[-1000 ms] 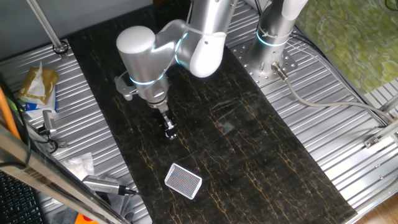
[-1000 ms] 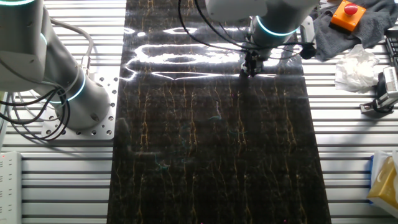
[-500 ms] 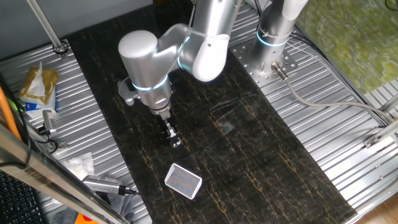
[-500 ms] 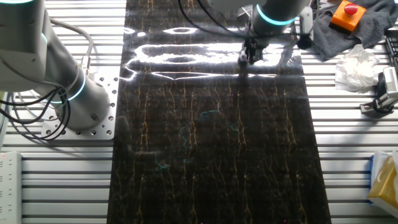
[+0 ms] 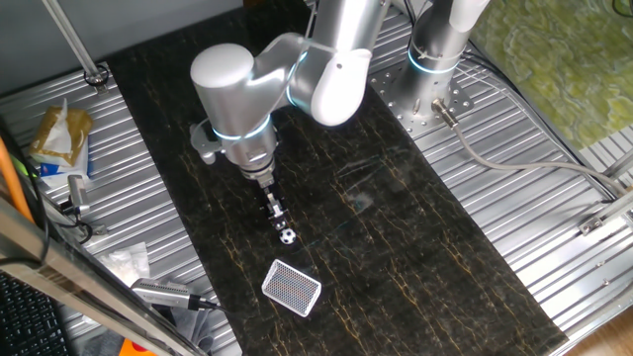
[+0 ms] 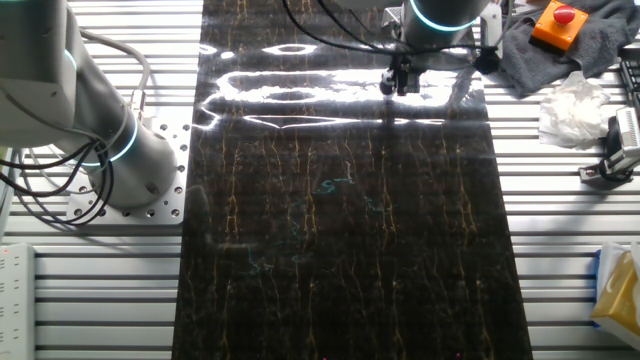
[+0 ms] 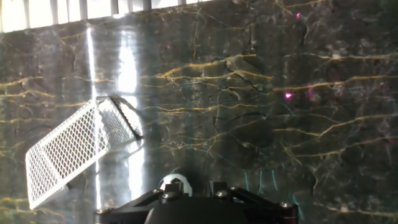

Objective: Push the soccer ball into the goal

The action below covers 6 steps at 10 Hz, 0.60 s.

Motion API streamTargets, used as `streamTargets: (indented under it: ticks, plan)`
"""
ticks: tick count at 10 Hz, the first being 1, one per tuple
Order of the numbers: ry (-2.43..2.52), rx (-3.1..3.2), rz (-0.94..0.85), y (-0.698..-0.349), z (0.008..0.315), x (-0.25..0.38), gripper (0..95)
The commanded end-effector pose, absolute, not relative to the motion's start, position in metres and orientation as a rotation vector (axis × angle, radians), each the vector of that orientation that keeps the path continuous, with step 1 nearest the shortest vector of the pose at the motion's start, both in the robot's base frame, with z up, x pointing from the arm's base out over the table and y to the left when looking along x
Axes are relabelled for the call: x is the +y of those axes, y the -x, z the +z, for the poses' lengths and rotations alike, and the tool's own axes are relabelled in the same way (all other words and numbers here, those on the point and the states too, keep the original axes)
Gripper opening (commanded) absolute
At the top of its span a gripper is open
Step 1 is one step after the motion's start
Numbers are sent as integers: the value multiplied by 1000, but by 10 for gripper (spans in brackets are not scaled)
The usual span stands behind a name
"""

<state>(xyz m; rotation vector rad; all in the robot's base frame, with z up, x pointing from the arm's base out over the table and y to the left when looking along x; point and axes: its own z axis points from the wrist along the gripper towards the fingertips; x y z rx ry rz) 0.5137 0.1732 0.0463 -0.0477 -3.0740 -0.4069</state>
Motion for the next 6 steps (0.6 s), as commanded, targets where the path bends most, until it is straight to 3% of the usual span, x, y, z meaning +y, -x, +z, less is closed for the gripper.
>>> streamTargets:
  ticks: [1, 6]
  plan:
    - [64, -3075, -425, -508, 43, 174, 380]
    - [75, -3082, -423, -503, 40, 176, 380]
